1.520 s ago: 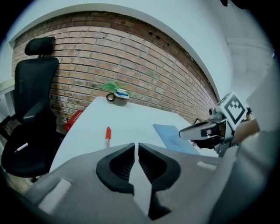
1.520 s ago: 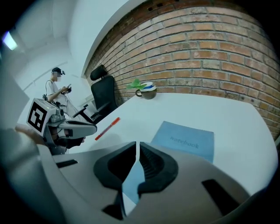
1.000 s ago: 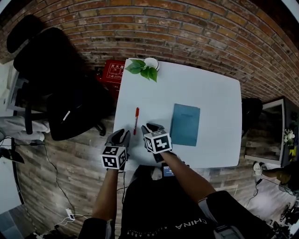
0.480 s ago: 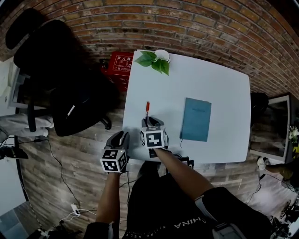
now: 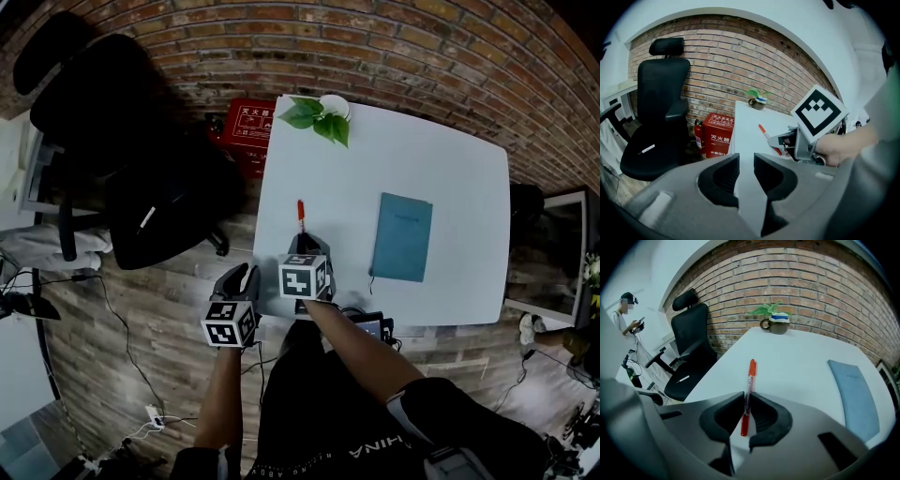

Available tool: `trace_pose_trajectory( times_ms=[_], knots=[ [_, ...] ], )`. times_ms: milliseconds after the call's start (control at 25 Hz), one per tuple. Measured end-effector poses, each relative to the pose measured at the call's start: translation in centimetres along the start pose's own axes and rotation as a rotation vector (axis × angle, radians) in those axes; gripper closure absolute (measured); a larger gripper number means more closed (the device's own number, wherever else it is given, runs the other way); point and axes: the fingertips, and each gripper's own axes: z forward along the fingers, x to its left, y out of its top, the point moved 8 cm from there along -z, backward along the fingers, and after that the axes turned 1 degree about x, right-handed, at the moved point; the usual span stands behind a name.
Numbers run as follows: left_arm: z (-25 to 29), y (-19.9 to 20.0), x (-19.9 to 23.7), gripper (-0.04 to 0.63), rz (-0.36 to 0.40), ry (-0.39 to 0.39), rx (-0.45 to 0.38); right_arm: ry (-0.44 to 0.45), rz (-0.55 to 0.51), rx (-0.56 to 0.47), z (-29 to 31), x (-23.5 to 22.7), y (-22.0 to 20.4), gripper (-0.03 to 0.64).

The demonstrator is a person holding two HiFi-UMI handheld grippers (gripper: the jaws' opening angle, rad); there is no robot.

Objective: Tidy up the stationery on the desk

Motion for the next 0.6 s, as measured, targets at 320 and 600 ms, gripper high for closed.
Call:
trace_pose_trajectory(
  times_ms=[320, 600],
  knots=[
    [0.9, 0.3, -0.7, 0.506, 0.022, -0.026, 0.0, 0.024, 0.037, -0.003, -0.5, -1.0, 0.2, 0.571],
    [3.3, 2.0, -3.6, 0.506, 0.076, -0.085, -0.001, 0.014, 0.107, -0.055, -2.7, -5.8, 1.6, 0.571]
  ],
)
